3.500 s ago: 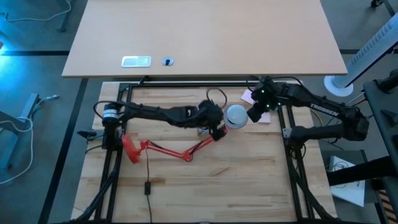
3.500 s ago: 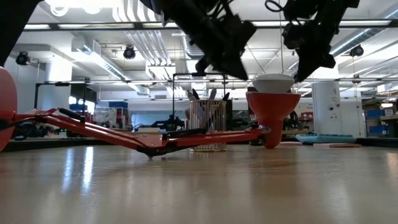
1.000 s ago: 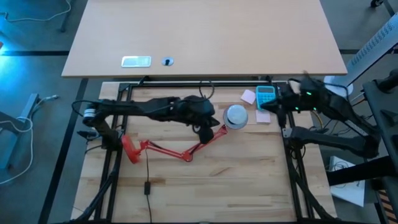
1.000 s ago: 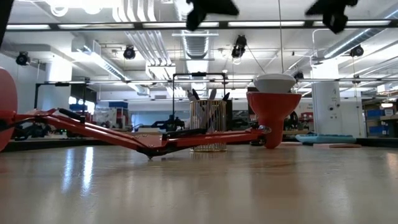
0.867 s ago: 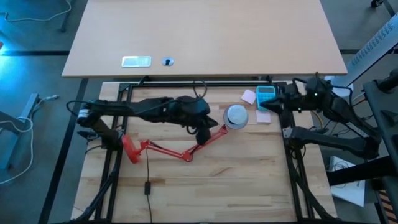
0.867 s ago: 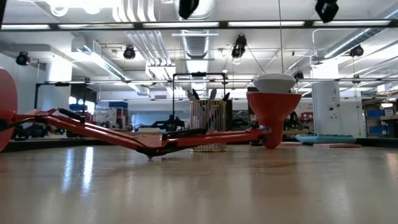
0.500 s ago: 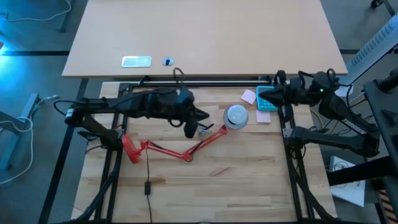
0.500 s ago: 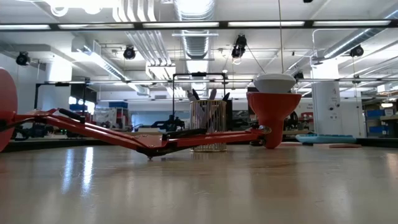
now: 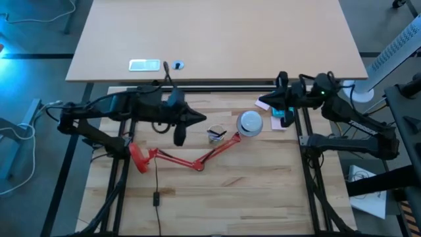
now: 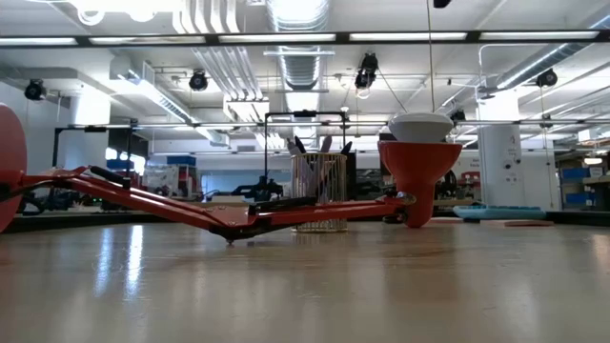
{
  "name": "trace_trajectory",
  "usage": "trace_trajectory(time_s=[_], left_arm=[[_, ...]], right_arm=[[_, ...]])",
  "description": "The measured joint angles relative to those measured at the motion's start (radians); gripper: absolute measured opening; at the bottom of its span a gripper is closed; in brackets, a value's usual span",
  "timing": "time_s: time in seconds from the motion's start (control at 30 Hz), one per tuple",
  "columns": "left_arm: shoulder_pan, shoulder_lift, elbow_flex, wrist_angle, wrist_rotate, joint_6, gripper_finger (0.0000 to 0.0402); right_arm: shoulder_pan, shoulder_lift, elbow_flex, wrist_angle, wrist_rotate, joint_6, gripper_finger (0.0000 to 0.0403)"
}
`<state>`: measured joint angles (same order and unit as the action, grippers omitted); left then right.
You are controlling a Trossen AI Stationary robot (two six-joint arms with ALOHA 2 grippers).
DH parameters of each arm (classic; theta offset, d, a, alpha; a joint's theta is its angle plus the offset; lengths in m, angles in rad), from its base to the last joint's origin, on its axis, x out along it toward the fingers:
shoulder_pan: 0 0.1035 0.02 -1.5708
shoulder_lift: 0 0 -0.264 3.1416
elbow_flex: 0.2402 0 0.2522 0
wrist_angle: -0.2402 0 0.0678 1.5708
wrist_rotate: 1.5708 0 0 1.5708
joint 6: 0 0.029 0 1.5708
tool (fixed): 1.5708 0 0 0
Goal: Screw lightbulb
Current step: Insert the light bulb into the lamp
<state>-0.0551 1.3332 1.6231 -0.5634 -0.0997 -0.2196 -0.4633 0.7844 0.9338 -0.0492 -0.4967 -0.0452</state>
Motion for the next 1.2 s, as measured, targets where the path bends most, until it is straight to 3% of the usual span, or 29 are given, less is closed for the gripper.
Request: trace_trajectory(time_s=[0.1, 0.23, 0.33, 0.4, 0.5, 0.67, 0.77, 0.93, 1.2], left_arm=[[-0.006, -0.028, -0.011, -0.001, 0.022, 0.091, 0.0000], [-0.005, -0.064, -0.018, -0.024, 0.084, 0.084, 0.0000], [-0.004, -0.076, -0.022, -0.061, 0.107, 0.081, 0.0000], [0.001, -0.080, -0.023, -0.086, 0.065, 0.081, 0.0000], [0.030, -0.081, -0.023, -0.100, -0.030, 0.106, 0.0000], [0.117, -0.038, -0.032, -0.076, -0.010, 0.211, 0.0000], [0.173, 0.005, -0.056, -0.003, 0.035, 0.196, 0.0000], [0.192, 0.080, -0.139, 0.092, 0.026, 0.247, 0.0000], [0.142, 0.146, -0.275, 0.320, -0.019, 0.078, 0.0000]], right_arm=[[0.047, -0.017, 0.003, -0.042, 0.087, 0.027, 0.0000], [0.139, -0.030, 0.013, -0.144, 0.315, 0.111, 0.0000], [0.182, -0.015, 0.068, -0.320, 0.541, 0.293, 0.0000], [0.194, 0.009, 0.132, -0.487, 0.625, 0.478, 0.0000], [0.195, 0.068, 0.254, -0.815, 0.655, 0.746, 0.0000], [0.195, 0.161, 0.424, -1.207, 0.739, 0.881, 0.0001], [0.195, 0.186, 0.456, -1.256, 0.714, 0.943, 0.0010], [0.174, 0.184, 0.414, -1.276, 0.750, 0.935, 0.0026], [0.077, 0.206, 0.316, -1.219, 0.632, 0.641, 0.0004]])
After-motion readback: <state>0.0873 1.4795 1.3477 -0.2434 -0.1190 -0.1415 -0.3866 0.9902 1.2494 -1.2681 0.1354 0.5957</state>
